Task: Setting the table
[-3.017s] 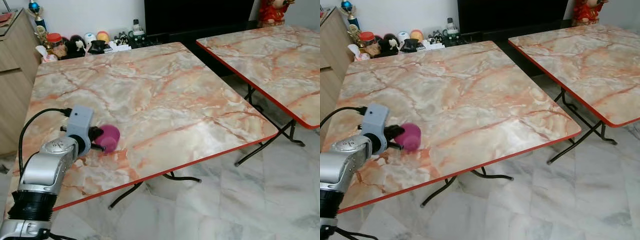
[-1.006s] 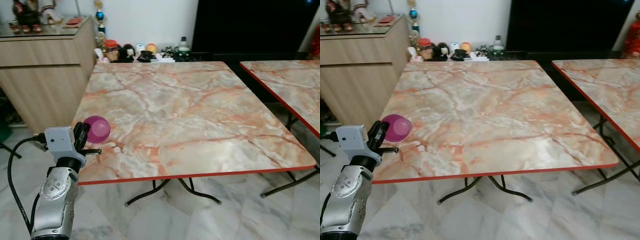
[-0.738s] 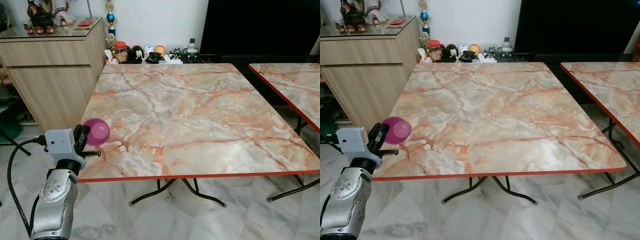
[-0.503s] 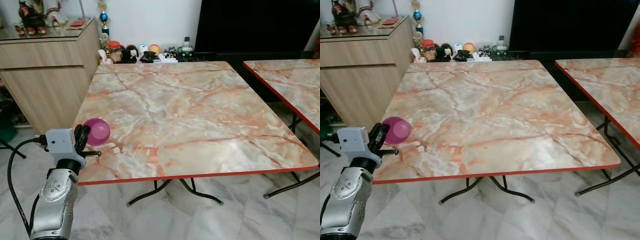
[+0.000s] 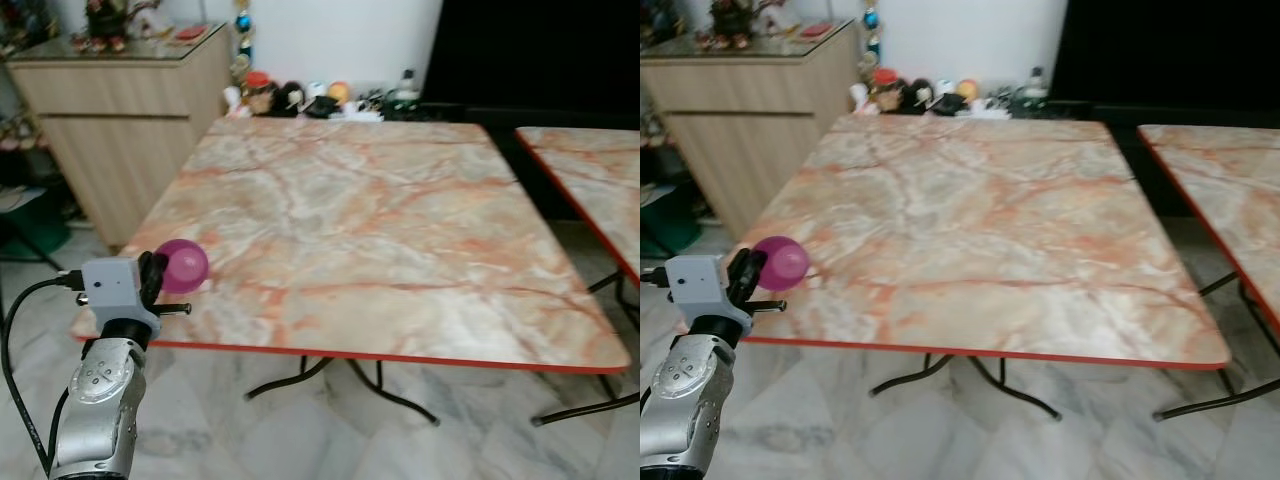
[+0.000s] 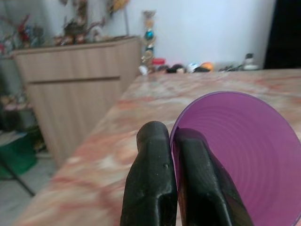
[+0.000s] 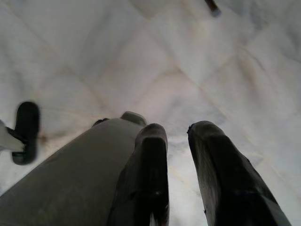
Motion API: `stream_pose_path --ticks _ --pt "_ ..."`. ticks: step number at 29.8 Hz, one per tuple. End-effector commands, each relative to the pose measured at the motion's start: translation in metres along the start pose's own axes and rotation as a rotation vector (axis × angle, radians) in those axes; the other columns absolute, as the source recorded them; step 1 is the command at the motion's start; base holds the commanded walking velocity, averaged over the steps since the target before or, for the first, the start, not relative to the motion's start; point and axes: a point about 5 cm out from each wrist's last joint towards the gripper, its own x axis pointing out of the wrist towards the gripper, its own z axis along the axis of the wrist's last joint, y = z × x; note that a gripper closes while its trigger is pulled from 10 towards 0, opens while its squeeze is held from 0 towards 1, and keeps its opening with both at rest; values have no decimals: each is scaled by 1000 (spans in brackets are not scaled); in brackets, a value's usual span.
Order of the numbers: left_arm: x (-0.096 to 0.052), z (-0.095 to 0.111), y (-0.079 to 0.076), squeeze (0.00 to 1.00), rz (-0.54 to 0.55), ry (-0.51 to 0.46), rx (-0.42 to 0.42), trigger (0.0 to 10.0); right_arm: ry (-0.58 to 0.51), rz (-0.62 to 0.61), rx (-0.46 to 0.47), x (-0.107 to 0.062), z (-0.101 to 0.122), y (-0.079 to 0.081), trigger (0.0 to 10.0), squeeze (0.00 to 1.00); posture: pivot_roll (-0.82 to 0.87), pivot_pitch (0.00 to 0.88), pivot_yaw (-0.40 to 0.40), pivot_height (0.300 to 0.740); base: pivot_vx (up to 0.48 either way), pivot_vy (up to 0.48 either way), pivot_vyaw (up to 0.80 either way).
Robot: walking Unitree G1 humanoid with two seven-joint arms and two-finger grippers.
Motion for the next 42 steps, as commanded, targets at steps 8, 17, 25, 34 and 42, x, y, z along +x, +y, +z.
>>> stream_pose_path --ticks 8,17,25,34,42 --pt "2 0 -3 0 -5 6 -3 10000 27 -11 14 -2 -7 -5 10000 0 61 95 -18 740 0 -456 0" --pt "4 3 -1 0 4 -1 -1 10000 20 -2 -16 -1 -5 -5 10000 0 56 104 -20 740 0 -454 0" --pt "4 3 1 0 10 -4 0 10000 22 -8 -7 -1 -5 -6 10000 0 56 106 -23 740 0 -453 390" --pt "4 3 1 0 11 -3 2 10000 21 -10 0 -1 -5 -6 10000 0 55 105 -23 740 0 -451 0" --pt "4 5 -1 0 -5 -13 3 10000 23 -10 2 -1 -5 -6 10000 0 53 96 -21 740 0 -451 0"
